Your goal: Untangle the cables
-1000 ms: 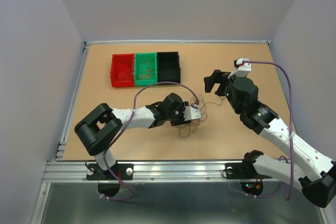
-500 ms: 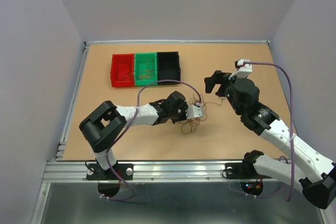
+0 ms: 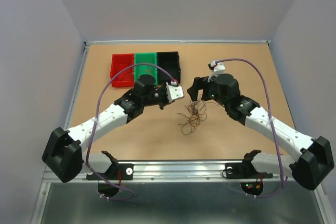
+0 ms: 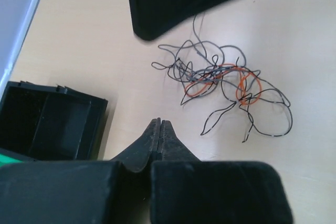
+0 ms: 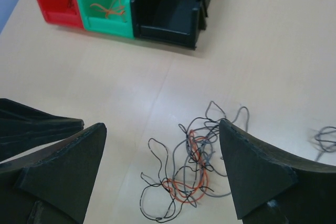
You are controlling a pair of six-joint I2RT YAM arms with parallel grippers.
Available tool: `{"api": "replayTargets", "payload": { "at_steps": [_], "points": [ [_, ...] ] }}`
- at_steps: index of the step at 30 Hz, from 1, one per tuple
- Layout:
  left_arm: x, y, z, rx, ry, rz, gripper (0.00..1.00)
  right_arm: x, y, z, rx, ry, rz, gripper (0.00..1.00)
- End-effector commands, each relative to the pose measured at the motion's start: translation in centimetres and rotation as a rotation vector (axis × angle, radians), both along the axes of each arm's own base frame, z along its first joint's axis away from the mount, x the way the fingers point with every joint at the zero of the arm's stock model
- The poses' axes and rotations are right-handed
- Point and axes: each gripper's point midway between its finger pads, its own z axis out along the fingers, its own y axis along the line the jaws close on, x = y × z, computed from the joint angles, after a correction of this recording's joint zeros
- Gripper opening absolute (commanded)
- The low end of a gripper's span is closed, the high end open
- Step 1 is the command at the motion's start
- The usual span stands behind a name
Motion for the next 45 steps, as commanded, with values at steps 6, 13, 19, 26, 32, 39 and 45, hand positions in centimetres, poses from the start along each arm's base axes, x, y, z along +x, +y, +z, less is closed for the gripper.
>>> {"api": "replayTargets", "payload": {
  "at_steps": [6, 13, 19, 26, 32, 39, 45],
  "points": [
    [-1.9, -0.6, -0.7, -0.016, 0.049, -0.085, 0.36, 1.4, 3.5, -1.1, 0.040, 0.036, 0.087, 0.95],
    [-1.5, -1.8, -6.7, 0.185, 0.030, -0.028, 0.69, 1.2, -2.0, 3.1, 0.107, -0.095, -0.168, 0.96],
    [-0.8, -2.9, -9.8, 0.284, 0.015, 0.008, 0.69, -0.4, -7.3, 6.9, 0.203, -0.221, -0.374, 0.96],
    [0.7, -2.9, -14.9, 0.486, -0.068, 0.117, 0.68, -3.5, -10.5, 11.2, 0.311, -0.367, -0.404, 0.96],
    [1.8, -2.7, -16.9, 0.549, -0.068, 0.166, 0.32, -3.3, -9.9, 11.0, 0.309, -0.359, -0.379, 0.96],
    [0.8, -3.3, -13.6, 0.429, -0.052, 0.117, 0.00, -3.0, -9.4, 10.6, 0.302, -0.348, -0.367, 0.96],
    [-1.4, -3.5, -8.3, 0.243, 0.022, -0.006, 0.00, -1.7, -7.6, 8.8, 0.253, -0.293, -0.328, 0.96]
  ]
}}
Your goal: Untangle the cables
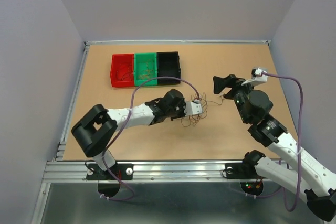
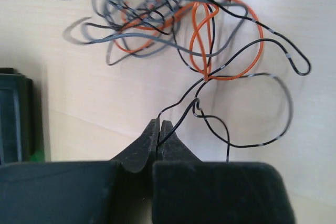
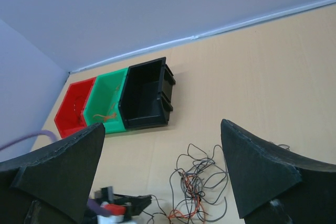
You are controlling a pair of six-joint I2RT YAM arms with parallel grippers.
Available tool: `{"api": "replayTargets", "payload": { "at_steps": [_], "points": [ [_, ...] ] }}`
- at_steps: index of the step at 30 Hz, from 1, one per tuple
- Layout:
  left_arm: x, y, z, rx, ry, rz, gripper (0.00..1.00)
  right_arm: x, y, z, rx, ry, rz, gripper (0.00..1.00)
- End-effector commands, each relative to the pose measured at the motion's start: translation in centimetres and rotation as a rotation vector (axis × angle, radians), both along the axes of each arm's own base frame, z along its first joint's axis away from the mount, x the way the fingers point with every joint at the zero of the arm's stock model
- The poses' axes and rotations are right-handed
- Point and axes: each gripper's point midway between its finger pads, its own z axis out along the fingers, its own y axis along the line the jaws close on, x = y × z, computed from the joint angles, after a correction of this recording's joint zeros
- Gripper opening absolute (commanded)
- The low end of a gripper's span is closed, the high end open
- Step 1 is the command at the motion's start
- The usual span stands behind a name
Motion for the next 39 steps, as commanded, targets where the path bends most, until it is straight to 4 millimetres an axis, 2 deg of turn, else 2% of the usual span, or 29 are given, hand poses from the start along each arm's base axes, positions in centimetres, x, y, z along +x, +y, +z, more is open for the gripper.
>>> {"api": "replayTargets", "payload": {
  "at_steps": [1, 4, 5, 8, 14, 16, 17, 20, 21, 24, 27, 29, 31, 32, 34, 35, 38, 39],
  "points": [
    [-1.6, -0.9, 6.1, -0.203, 0.044, -0.089, 0.00, 1.2, 1.7, -0.7, -0.018, 0.013, 0.038, 0.96],
    [-2.4, -0.2, 9.3, -0.304, 0.052, -0.130, 0.00, 2.5, 3.5, -2.7, -0.055, 0.078, 0.076, 0.96],
    [-3.0, -0.2, 11.1, -0.354, 0.044, -0.162, 0.00, 2.8, 4.1, -3.4, -0.064, 0.098, 0.094, 0.96],
    [-3.2, 1.0, 13.3, -0.423, 0.028, -0.170, 0.00, 3.9, 6.7, -5.7, -0.097, 0.170, 0.179, 0.96],
    [-3.2, 1.7, 15.7, -0.501, 0.012, -0.167, 0.00, 4.8, 11.3, -10.0, -0.150, 0.299, 0.361, 0.96],
    [-2.9, 2.0, 15.9, -0.510, 0.016, -0.155, 0.00, 4.8, 12.2, -10.8, -0.158, 0.322, 0.403, 0.96],
    [-2.8, 2.1, 16.3, -0.520, 0.012, -0.154, 0.00, 4.7, 13.2, -11.9, -0.168, 0.353, 0.448, 0.96],
    [-2.2, 2.7, 17.1, -0.550, 0.007, -0.129, 0.00, 5.0, 14.3, -14.1, -0.177, 0.429, 0.486, 0.97],
    [-2.3, 2.8, 17.6, -0.564, 0.001, -0.126, 0.00, 5.6, 14.8, -15.5, -0.186, 0.468, 0.483, 0.97],
    [-1.8, 3.7, 19.0, -0.602, -0.030, -0.103, 0.00, 5.9, 15.1, -18.4, -0.205, 0.561, 0.473, 0.98],
    [-1.3, 4.8, 20.4, -0.647, -0.058, -0.058, 0.00, 6.4, 15.1, -19.3, -0.204, 0.589, 0.445, 0.99],
    [-0.8, 5.7, 21.5, -0.680, -0.097, -0.027, 0.00, 7.1, 14.2, -19.6, -0.194, 0.598, 0.377, 0.99],
    [-0.4, 6.4, 22.8, -0.724, -0.129, 0.011, 0.00, 7.7, 12.8, -19.6, -0.162, 0.606, 0.314, 1.00],
    [-0.1, 6.7, 22.8, -0.727, -0.138, 0.020, 0.00, 7.5, 12.8, -19.6, -0.147, 0.610, 0.309, 1.00],
    [0.4, 7.7, 23.6, -0.756, -0.156, 0.055, 0.00, 8.3, 11.2, -19.2, -0.103, 0.613, 0.257, 1.00],
    [0.3, 7.9, 24.1, -0.771, -0.159, 0.058, 0.00, 8.5, 10.1, -18.8, -0.087, 0.602, 0.227, 1.00],
    [0.6, 8.6, 24.5, -0.781, -0.168, 0.074, 0.00, 8.7, 8.8, -17.7, -0.074, 0.571, 0.176, 1.00],
    [0.7, 8.7, 24.5, -0.783, -0.168, 0.074, 0.00, 8.6, 8.6, -16.7, -0.065, 0.543, 0.175, 1.00]
  ]
}}
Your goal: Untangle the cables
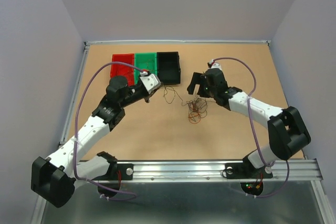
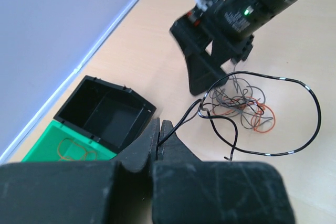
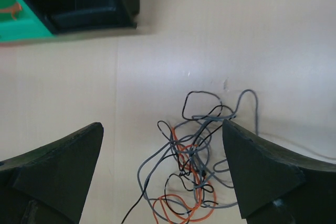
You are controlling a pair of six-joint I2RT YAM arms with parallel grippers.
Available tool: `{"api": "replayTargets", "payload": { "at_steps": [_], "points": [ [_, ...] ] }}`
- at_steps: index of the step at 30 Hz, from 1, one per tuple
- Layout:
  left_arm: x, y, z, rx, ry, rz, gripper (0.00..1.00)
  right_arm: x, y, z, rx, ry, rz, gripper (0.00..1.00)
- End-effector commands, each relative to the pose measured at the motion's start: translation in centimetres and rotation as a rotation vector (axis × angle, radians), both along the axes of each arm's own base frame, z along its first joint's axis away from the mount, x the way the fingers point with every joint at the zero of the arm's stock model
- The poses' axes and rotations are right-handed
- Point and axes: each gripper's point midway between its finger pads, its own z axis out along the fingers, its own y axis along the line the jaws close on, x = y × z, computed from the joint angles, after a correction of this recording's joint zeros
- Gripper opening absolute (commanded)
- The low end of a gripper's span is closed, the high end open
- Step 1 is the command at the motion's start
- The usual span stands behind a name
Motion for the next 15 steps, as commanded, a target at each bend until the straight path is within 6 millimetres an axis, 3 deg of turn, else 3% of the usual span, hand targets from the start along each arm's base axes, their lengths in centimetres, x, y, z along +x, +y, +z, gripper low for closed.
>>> {"api": "replayTargets", "payload": {
  "at_steps": [1, 5, 6, 7, 11, 15],
  "points": [
    [0.0, 0.5, 2.4, -0.073, -0.046, 0.008, 0.00, 1.0, -1.6, 5.2, 0.069, -0.139, -0.090, 1.00],
    [0.1, 0.6, 2.4, -0.076, -0.042, 0.003, 0.00, -0.3, -0.2, 8.1, 0.093, -0.240, 0.085, 1.00],
    [0.1, 0.5, 2.3, -0.073, -0.036, -0.003, 0.00, -1.0, 0.7, 9.9, 0.144, -0.294, 0.151, 1.00],
    [0.2, 0.5, 2.1, -0.070, -0.031, -0.005, 0.00, -1.7, 0.8, 9.4, 0.148, -0.299, 0.181, 1.00],
    [0.6, 0.8, 2.3, -0.077, -0.028, 0.014, 0.00, -3.3, 2.1, 11.3, 0.217, -0.377, 0.295, 1.00],
    [0.7, 1.4, 2.9, -0.098, -0.037, 0.036, 0.00, -4.0, 3.2, 11.4, 0.250, -0.371, 0.365, 0.99]
  ]
}}
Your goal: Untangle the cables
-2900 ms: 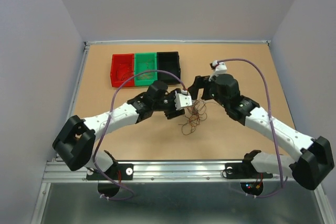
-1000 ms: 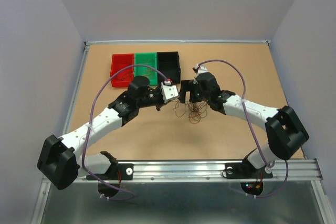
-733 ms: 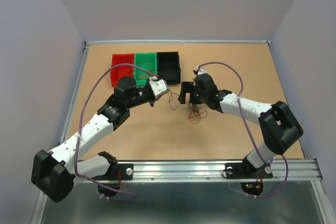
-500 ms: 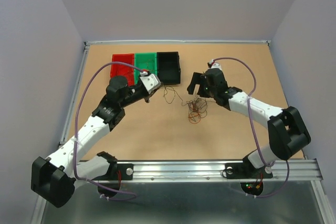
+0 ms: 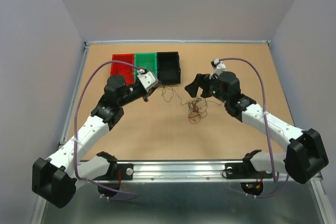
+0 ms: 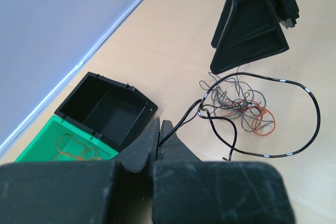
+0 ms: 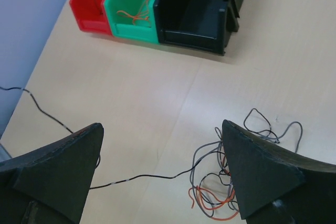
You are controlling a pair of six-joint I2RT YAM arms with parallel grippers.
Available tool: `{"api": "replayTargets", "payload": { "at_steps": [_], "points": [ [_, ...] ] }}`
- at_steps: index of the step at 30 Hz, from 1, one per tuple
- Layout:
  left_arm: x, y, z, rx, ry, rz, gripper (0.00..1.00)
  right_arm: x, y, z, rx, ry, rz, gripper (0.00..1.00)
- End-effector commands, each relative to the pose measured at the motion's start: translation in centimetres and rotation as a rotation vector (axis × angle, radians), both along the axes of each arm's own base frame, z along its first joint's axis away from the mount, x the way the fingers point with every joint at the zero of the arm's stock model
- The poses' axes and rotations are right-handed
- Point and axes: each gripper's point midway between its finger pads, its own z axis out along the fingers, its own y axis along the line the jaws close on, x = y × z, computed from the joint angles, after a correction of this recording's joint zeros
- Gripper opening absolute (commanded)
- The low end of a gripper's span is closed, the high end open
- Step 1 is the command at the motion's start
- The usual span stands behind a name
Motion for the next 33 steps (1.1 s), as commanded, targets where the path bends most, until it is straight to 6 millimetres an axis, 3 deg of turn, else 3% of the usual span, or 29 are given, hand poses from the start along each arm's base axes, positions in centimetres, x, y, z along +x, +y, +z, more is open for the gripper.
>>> {"api": "replayTargets", "payload": {
  "at_steps": [1, 2, 5, 6, 8, 11, 16, 20, 25, 29, 31, 32, 33],
  "points": [
    [0.1, 0.5, 2.6, -0.065, -0.065, 0.013, 0.00, -0.9, 2.2, 1.4, 0.052, -0.070, 0.142, 0.99],
    [0.1, 0.6, 2.7, -0.066, -0.068, 0.014, 0.00, -0.9, 2.7, 0.8, 0.054, -0.048, 0.163, 0.99],
    [0.3, 0.8, 2.8, -0.072, -0.066, 0.028, 0.00, -1.9, 4.0, 2.1, 0.105, -0.092, 0.256, 0.97],
    [0.6, 1.2, 3.0, -0.077, -0.071, 0.051, 0.00, -3.2, 4.0, 2.1, 0.129, -0.109, 0.292, 0.97],
    [1.1, 1.6, 3.2, -0.091, -0.066, 0.085, 0.00, -4.0, 4.0, 4.4, 0.175, -0.208, 0.322, 0.97],
    [2.1, 2.9, 3.7, -0.114, -0.072, 0.159, 0.00, -4.9, 3.8, 5.4, 0.179, -0.259, 0.351, 0.97],
    [2.0, 3.7, 4.7, -0.137, -0.100, 0.184, 0.00, -4.9, 5.1, 4.6, 0.170, -0.251, 0.411, 0.96],
    [1.6, 3.8, 5.7, -0.145, -0.113, 0.179, 0.00, -6.5, 6.6, 3.6, 0.154, -0.297, 0.501, 0.96],
    [0.8, 3.1, 7.9, -0.124, -0.131, 0.113, 0.00, -4.9, 8.2, 0.1, 0.012, -0.298, 0.468, 0.96],
    [0.2, 3.8, 12.4, -0.151, -0.199, 0.137, 0.00, -4.0, 10.1, -3.1, -0.079, -0.246, 0.472, 0.95],
    [0.2, 4.3, 16.8, -0.182, -0.245, 0.160, 0.00, -3.1, 10.9, -5.0, -0.129, -0.197, 0.452, 0.94],
    [0.1, 4.4, 17.4, -0.167, -0.223, 0.164, 0.00, -3.1, 11.2, -5.4, -0.144, -0.186, 0.451, 0.93],
    [-0.2, 4.5, 21.2, -0.189, -0.270, 0.162, 0.00, -2.7, 11.2, -5.9, -0.161, -0.173, 0.430, 0.92]
  ]
}}
